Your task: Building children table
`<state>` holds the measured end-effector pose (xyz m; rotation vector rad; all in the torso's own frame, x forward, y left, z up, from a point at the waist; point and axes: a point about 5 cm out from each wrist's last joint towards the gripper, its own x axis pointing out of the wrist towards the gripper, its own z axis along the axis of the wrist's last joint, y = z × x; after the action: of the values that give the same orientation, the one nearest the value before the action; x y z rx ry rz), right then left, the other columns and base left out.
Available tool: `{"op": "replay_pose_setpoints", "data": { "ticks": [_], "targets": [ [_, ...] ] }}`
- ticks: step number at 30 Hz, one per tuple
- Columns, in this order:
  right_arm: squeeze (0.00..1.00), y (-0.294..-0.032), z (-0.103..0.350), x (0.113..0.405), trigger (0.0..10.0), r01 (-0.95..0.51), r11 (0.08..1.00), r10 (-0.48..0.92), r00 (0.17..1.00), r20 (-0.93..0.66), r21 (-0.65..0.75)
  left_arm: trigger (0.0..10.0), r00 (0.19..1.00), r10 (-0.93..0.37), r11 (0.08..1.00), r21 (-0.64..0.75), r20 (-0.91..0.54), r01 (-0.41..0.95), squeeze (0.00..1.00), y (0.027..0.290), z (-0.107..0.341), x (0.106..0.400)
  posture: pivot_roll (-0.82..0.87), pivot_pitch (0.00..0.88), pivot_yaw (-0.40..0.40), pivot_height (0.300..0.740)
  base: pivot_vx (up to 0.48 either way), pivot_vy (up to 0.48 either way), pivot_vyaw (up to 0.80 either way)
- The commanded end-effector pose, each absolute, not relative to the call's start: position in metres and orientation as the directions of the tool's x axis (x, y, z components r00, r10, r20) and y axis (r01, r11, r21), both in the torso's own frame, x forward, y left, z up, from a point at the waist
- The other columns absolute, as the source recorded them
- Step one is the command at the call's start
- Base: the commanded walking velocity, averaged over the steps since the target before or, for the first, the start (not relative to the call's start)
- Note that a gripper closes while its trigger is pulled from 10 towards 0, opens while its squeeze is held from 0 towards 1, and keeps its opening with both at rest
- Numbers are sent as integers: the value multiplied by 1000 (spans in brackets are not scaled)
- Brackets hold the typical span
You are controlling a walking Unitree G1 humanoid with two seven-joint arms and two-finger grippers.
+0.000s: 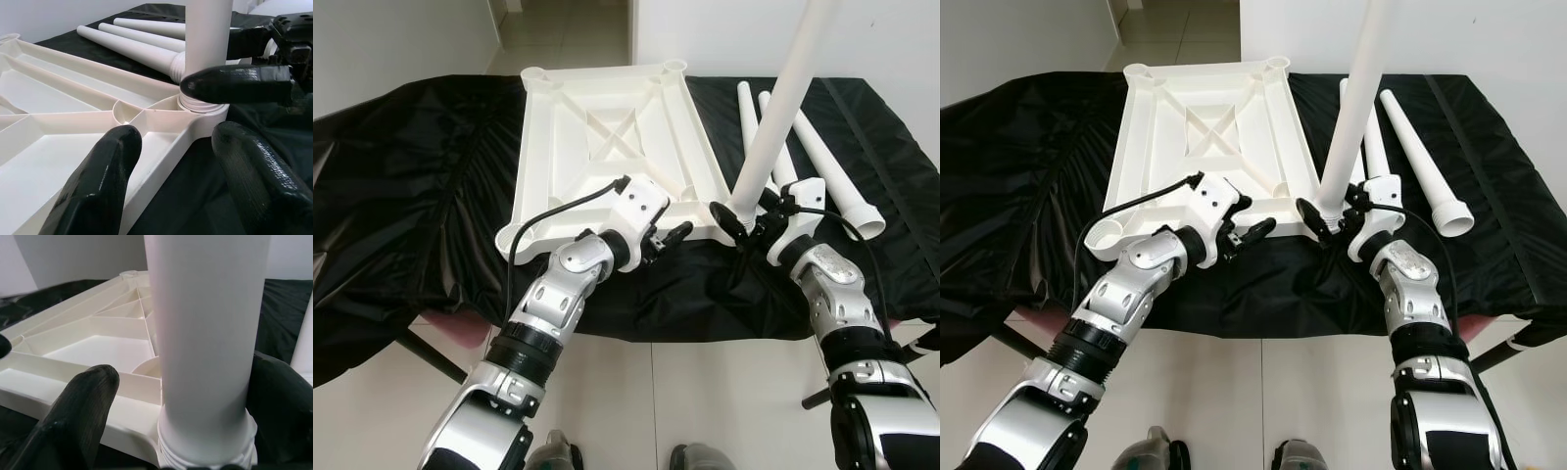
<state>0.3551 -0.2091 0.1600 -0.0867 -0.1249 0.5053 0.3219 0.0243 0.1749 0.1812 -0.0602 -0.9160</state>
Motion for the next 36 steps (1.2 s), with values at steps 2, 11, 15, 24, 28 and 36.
{"op": "replay_pose_setpoints", "data": {
  "ticks": [2, 11, 15, 24, 28, 36],
  "targets": [
    [0, -209, 162, 358, 10000, -475, 874, 484, 867, 118, -99, 10000, 538, -841, 520, 180, -65, 835, 0, 23, 169, 314, -45, 20, 51, 740, 0, 0, 0],
    [0, -213, 161, 366, 4549, -435, 897, 441, 891, 107, -78, 10000, 496, -864, 477, 175, -84, 861, 0, 18, 166, 306, -43, 24, 57, 740, 0, 0, 0],
    [0, -214, 161, 366, 0, -442, 895, 447, 888, 107, -68, 10000, 495, -865, 477, 174, -82, 862, 0, 17, 167, 306, -40, 30, 53, 740, 0, 0, 0],
    [0, -217, 161, 364, 0, -465, 882, 470, 874, 122, -73, 10000, 492, -866, 473, 173, -92, 864, 0, 19, 167, 304, -41, 32, 45, 740, 0, 0, 0],
    [0, -214, 162, 363, 0, -423, 905, 425, 891, 161, -50, 10000, 490, -866, 470, 174, -95, 865, 0, 19, 166, 304, -41, 32, 45, 740, 0, 0, 0],
    [0, -199, 164, 357, 0, -299, 954, 285, 930, 233, 26, 10000, 505, -857, 485, 175, -103, 857, 0, 21, 165, 306, -46, 33, 45, 740, 0, 0, 0]
  ]
}}
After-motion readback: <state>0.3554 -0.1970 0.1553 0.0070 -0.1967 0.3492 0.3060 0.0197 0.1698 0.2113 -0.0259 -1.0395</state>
